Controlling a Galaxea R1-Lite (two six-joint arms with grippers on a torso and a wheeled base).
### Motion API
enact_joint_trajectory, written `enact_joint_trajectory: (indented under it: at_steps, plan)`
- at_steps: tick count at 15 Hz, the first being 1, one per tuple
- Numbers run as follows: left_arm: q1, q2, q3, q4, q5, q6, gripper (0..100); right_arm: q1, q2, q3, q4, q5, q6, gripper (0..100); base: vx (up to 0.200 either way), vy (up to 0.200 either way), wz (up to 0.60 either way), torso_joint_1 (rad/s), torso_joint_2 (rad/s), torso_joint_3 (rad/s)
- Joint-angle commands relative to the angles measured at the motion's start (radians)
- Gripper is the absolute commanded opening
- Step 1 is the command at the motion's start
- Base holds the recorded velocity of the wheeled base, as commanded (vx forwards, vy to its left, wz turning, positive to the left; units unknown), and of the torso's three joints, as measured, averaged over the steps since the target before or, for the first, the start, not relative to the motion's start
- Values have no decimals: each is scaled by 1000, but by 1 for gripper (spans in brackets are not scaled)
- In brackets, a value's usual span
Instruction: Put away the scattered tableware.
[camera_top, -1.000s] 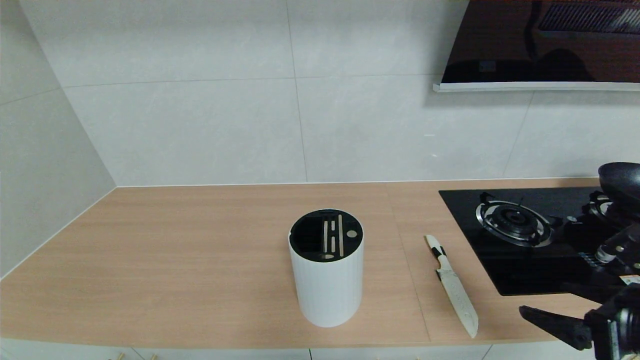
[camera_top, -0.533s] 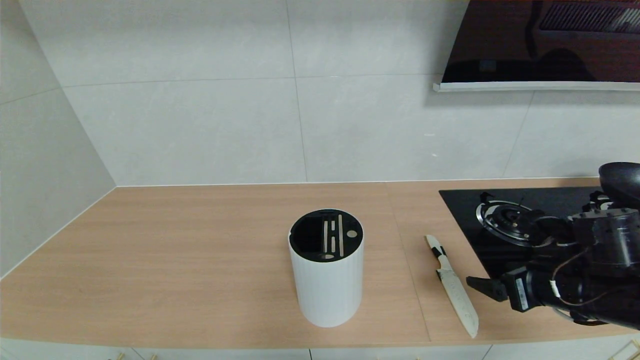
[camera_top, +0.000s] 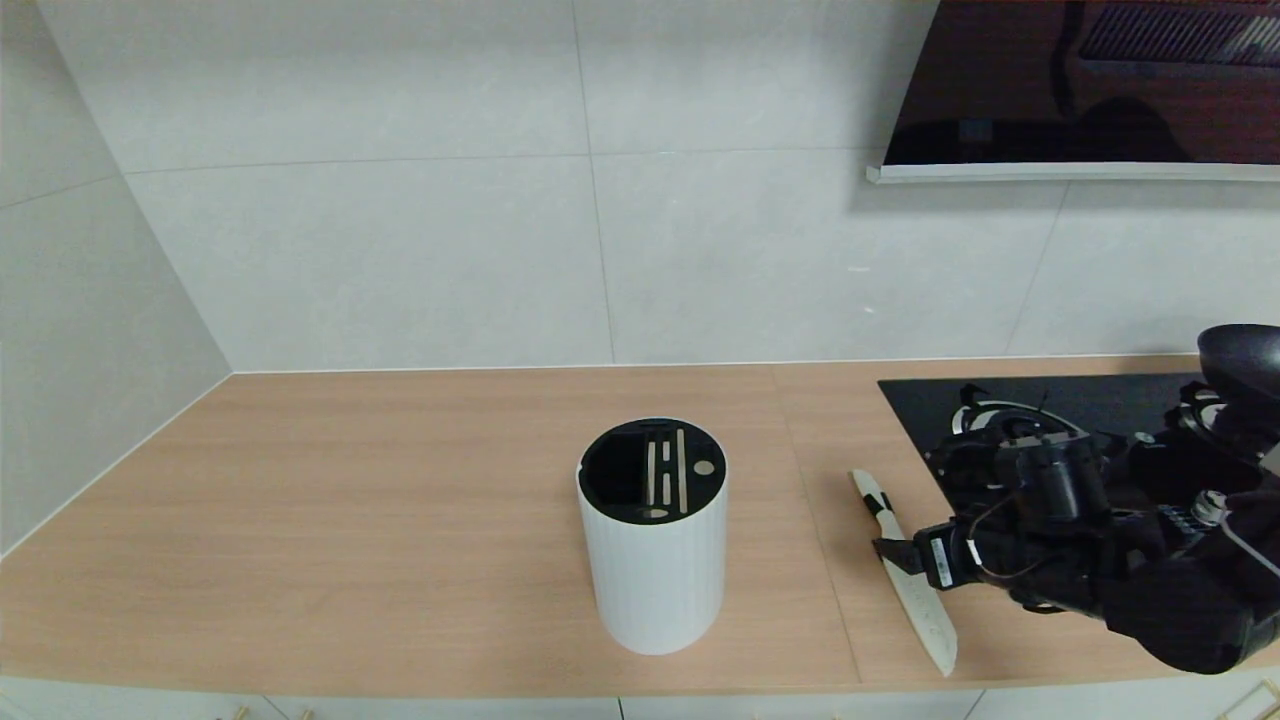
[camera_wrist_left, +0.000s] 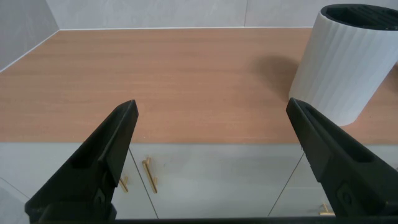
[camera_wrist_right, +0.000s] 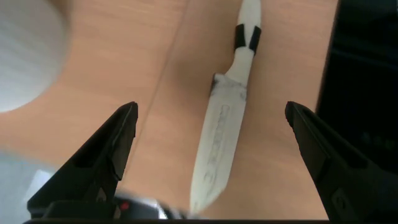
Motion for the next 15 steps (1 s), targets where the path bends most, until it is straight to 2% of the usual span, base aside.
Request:
enact_joint_trajectory:
  at_steps: [1, 8, 10, 15]
  plan:
    - [1, 2, 0, 0, 0, 0, 100, 0, 99, -23, -22, -3, 3, 100, 0, 0, 0, 0, 0, 0]
    - [1, 2, 0, 0, 0, 0, 100, 1, 290, -84, -191, -95, 58, 100, 0, 0, 0, 0, 0, 0]
    - [-1, 2, 0, 0, 0, 0, 100, 0, 312, -105, -202, -128, 75, 100, 0, 0, 0, 0, 0, 0]
    - [1, 2, 0, 0, 0, 0, 100, 1, 332, -121, -203, -131, 80, 100, 0, 0, 0, 0, 0, 0]
